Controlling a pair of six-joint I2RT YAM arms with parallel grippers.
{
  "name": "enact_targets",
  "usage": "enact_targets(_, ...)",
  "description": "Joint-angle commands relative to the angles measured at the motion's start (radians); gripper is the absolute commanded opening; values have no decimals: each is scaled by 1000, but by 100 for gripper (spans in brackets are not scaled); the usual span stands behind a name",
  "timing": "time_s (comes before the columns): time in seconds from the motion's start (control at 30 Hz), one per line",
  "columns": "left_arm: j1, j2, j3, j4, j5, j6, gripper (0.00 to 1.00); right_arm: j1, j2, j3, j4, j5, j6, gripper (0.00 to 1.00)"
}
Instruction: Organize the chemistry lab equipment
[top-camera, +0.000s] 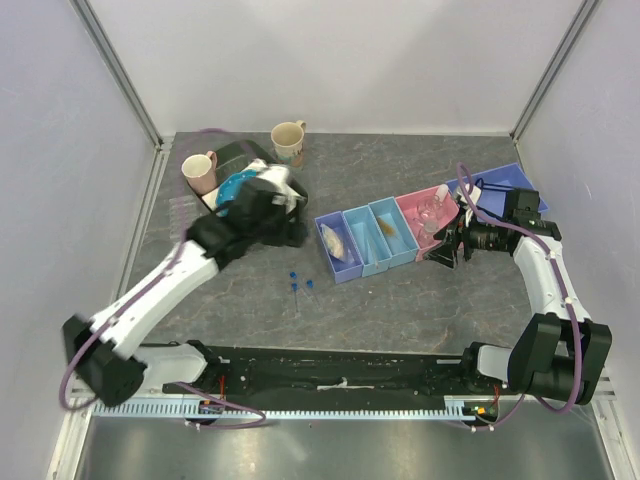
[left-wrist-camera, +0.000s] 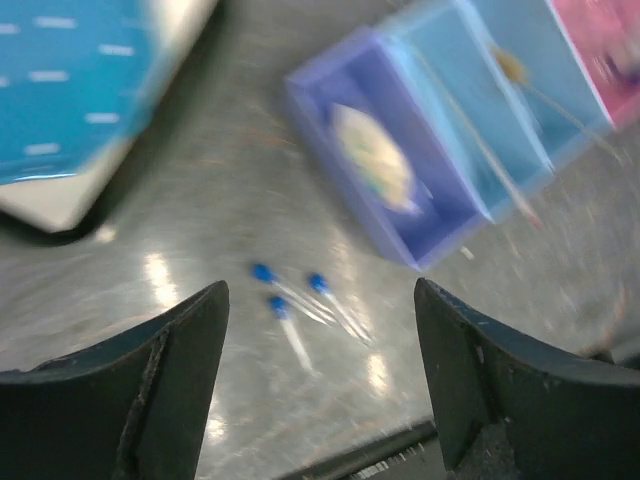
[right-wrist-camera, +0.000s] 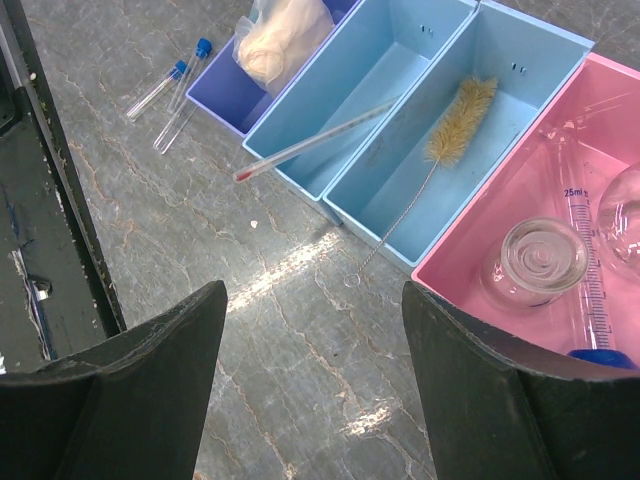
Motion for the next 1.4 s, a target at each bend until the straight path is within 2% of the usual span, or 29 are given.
enact_targets(0.0,416,-223,-200,104,104,80,81,-1,1,36,-1,-42,-33,79)
enact_targets(0.03,503,-254,-230,133,126,96,81,1,-3,34,1,-41,-35,79)
enact_targets(0.07,647,-298,-275,145,188,102,80,1,-5,36,-1,-41,-35,79)
enact_targets(0.17,858,-294,-334,188,200,107,80,4,-4,37,-1,-42,-36,79)
enact_targets(0.33,1042,-151,-373,305,258,104,81,10,-2,39,-7,-45,-39,79)
enact_targets(0.47,1150,-1,-310,385,322,79,80,13,-2,39,-13,-50,-44,78)
enact_targets(0.63,1170,186,-155,428,373,123,78,22,-4,40,-20,-57,-50,79)
enact_targets(0.83,1173,407,35,294,318,249,70,36,0,43,-33,-60,-61,78)
enact_targets(1.0,1174,507,89,250,307,281,62,42,9,47,-37,-57,-67,79)
enact_targets(1.13,1171,553,118,231,319,292,53,45,12,47,-42,-56,-70,79)
enact_targets(1.2,1171,579,129,219,316,295,45,47,16,48,-42,-54,-71,79)
enact_targets(1.33,1173,617,157,184,321,295,38,47,19,50,-42,-51,-73,79)
enact_targets(1.37,1173,620,155,178,324,294,30,47,19,51,-43,-51,-75,78)
